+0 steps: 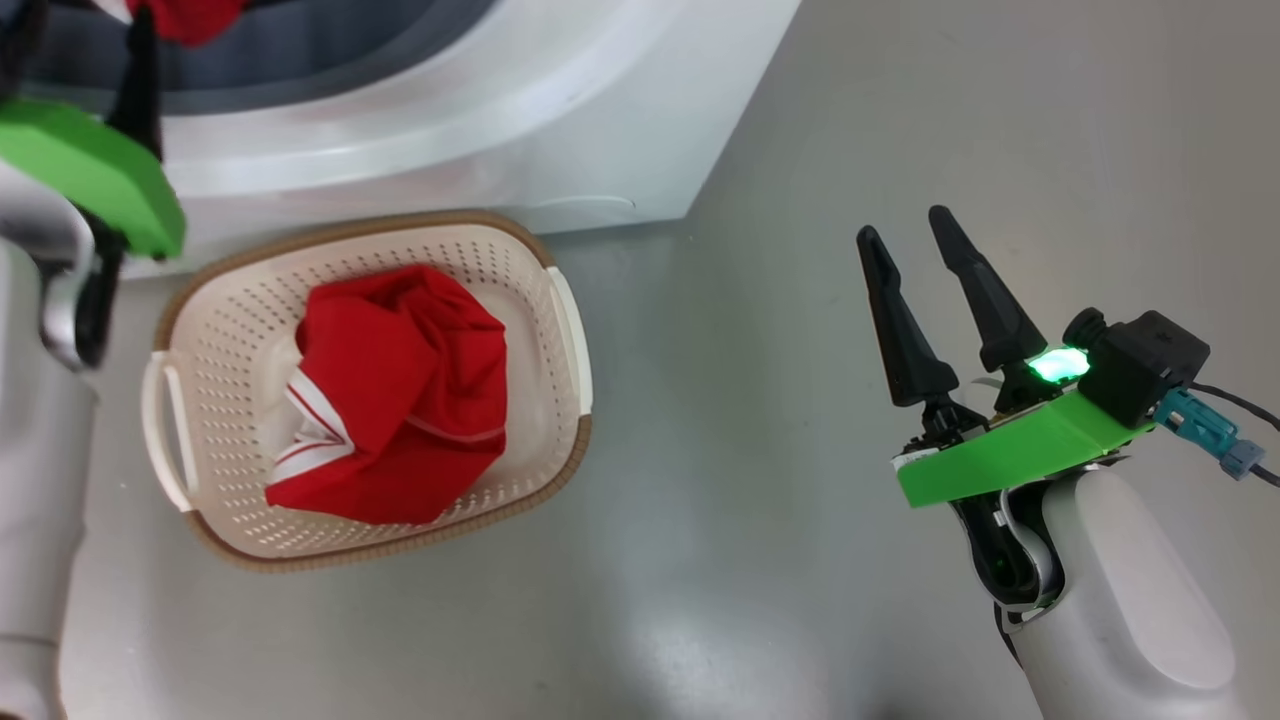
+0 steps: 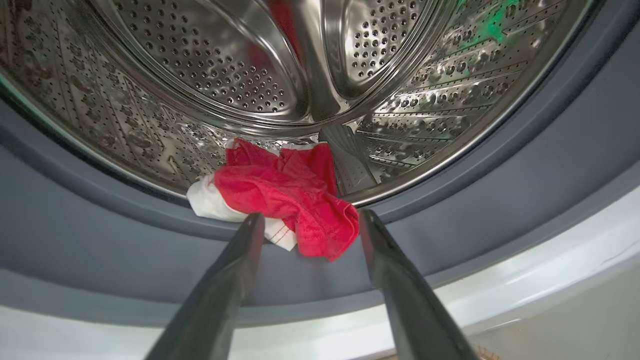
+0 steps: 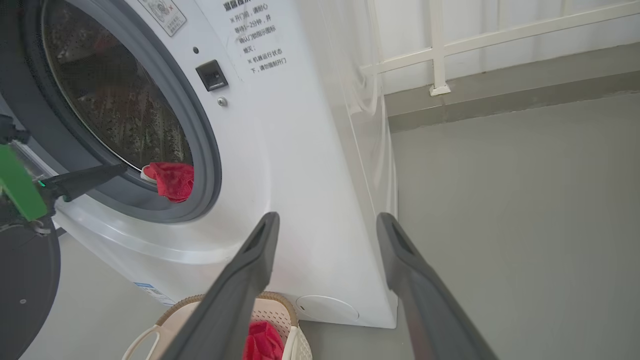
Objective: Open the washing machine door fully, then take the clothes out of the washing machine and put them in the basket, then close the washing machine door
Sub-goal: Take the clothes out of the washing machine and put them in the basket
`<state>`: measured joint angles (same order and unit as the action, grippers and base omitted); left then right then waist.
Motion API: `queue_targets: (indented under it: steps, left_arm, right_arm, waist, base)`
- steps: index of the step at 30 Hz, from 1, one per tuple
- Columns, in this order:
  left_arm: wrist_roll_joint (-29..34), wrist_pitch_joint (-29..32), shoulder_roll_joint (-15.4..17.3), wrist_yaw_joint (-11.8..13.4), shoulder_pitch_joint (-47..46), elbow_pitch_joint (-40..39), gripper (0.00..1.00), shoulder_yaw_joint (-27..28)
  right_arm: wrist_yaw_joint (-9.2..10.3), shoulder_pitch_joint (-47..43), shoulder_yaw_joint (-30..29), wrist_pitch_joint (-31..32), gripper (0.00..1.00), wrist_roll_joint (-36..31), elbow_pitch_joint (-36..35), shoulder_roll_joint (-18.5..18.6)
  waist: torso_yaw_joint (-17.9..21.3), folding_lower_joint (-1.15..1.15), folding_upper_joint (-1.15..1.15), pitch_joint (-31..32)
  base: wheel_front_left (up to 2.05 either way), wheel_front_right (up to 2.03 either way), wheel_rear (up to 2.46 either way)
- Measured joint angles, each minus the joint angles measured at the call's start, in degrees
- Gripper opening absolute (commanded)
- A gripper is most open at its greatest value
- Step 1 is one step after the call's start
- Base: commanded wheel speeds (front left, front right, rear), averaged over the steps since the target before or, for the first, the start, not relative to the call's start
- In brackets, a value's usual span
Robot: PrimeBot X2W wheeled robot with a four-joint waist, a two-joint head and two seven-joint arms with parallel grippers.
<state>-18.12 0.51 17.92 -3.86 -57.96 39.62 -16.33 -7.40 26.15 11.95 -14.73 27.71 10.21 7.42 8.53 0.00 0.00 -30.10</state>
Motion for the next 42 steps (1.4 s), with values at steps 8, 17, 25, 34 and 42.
queue_targets:
  steps: [8, 17, 25, 34, 42]
  left_arm:
    - [2.6, 0.8, 0.1, 0.0, -10.3, 8.8, 1.00, -1.6]
    - [6.3, 3.3, 0.6, 3.3, -19.6, 18.1, 1.00, -3.8]
    - [7.8, 7.8, -0.1, 4.8, -25.1, 25.0, 1.00, -5.6]
    - [7.8, 11.6, -1.1, 5.4, -26.1, 29.5, 1.00, -6.4]
    - [7.5, 12.2, -1.2, 5.4, -26.1, 30.8, 0.00, -7.0]
  right_arm:
    - [0.00, 0.6, 0.3, 0.0, 1.00, -0.2, -0.2, -0.6]
    - [0.00, 2.1, 0.7, 0.0, 1.00, -0.4, -0.8, -1.8]
    - [0.00, 2.1, 0.8, 0.0, 1.00, -0.4, -0.7, -2.3]
    - [0.00, 2.1, 0.8, 0.0, 1.00, -0.4, -0.5, -2.7]
    - [0.00, 2.1, 0.7, 0.0, 1.00, -0.4, -0.3, -2.9]
  waist:
    - [1.6, 0.00, 0.00, -3.9]
    - [3.5, 0.00, 0.00, -7.3]
    - [4.9, 0.00, 0.00, -8.5]
    - [5.8, 0.00, 0.00, -8.5]
    - [6.0, 0.00, 0.00, -8.1]
  base:
    - [0.00, 0.00, 0.00]
    - [0.00, 0.00, 0.00]
    - [0.00, 0.00, 0.00]
    - [0.00, 0.00, 0.00]
    - [0.00, 0.00, 0.00]
